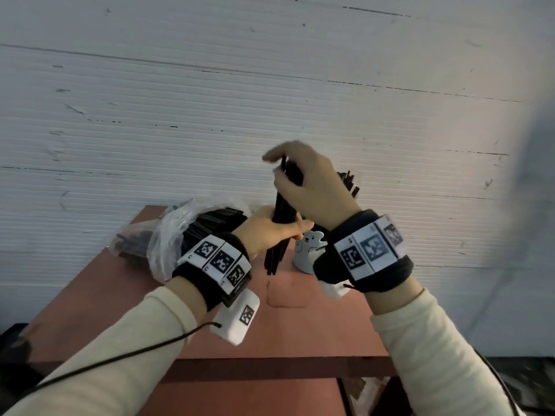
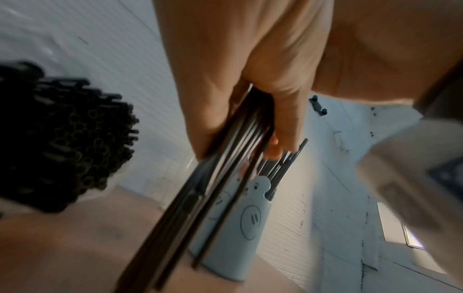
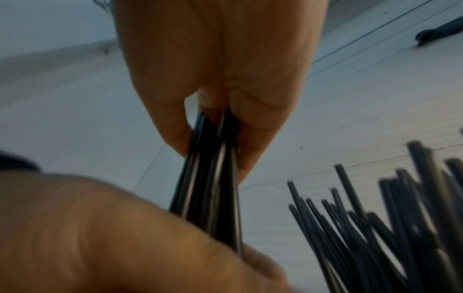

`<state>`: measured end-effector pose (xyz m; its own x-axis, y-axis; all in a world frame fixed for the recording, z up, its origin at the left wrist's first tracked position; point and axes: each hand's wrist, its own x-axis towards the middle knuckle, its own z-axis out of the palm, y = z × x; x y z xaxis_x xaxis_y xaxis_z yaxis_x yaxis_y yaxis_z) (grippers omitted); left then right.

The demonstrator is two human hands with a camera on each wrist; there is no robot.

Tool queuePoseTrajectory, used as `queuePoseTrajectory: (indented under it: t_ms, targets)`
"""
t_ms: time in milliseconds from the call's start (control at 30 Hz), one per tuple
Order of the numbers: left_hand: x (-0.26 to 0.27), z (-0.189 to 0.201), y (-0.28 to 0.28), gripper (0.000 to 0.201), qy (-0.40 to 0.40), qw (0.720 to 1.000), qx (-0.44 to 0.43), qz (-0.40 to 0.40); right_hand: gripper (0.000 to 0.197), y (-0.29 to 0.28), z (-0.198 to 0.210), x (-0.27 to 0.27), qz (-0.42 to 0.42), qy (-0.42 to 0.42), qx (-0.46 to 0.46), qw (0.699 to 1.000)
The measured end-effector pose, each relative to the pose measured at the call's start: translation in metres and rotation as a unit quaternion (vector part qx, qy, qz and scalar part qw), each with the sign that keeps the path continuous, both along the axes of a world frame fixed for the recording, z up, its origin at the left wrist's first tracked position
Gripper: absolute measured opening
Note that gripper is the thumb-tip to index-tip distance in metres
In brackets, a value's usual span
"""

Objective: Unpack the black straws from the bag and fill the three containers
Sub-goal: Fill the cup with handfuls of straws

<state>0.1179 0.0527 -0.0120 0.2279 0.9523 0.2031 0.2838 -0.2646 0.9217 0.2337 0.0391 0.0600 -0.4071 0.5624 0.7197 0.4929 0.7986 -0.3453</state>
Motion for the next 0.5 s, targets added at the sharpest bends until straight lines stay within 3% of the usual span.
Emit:
queuePoseTrajectory:
  t_ms: [67, 167, 233, 300, 400, 500]
  targets:
    - [0.001, -0.013, 0.003, 0.022, -0.052, 0.996, -0.053, -0.044, 0.023, 0.007, -0.02, 0.002, -0.022, -0.092, -0.047, 0.994]
    - [0.0, -0.025, 0.005, 0.02, -0.012, 0.991, -0.096, -0.089, 0.019, 0.011, -0.037, 0.005, -0.02, -0.085, -0.052, 0.995]
    - [0.0, -0.028, 0.005, 0.052, 0.019, 0.993, -0.094, -0.068, 0.023, 0.009, -0.036, 0.009, -0.018, -0.064, -0.047, 0.997]
    - [0.0, -0.027, 0.005, 0.063, 0.005, 0.995, -0.086, -0.046, 0.042, 0.005, -0.033, 0.015, -0.018, -0.027, -0.054, 0.998]
    - [0.002, -0.016, -0.003, 0.036, 0.004, 0.994, -0.06, -0.086, 0.071, -0.006, -0.028, 0.028, -0.029, 0.063, -0.111, 0.991]
    - [0.005, -0.006, -0.016, 0.026, 0.056, 0.984, -0.025, -0.17, 0.062, -0.015, -0.026, 0.041, -0.014, 0.01, -0.185, 0.983]
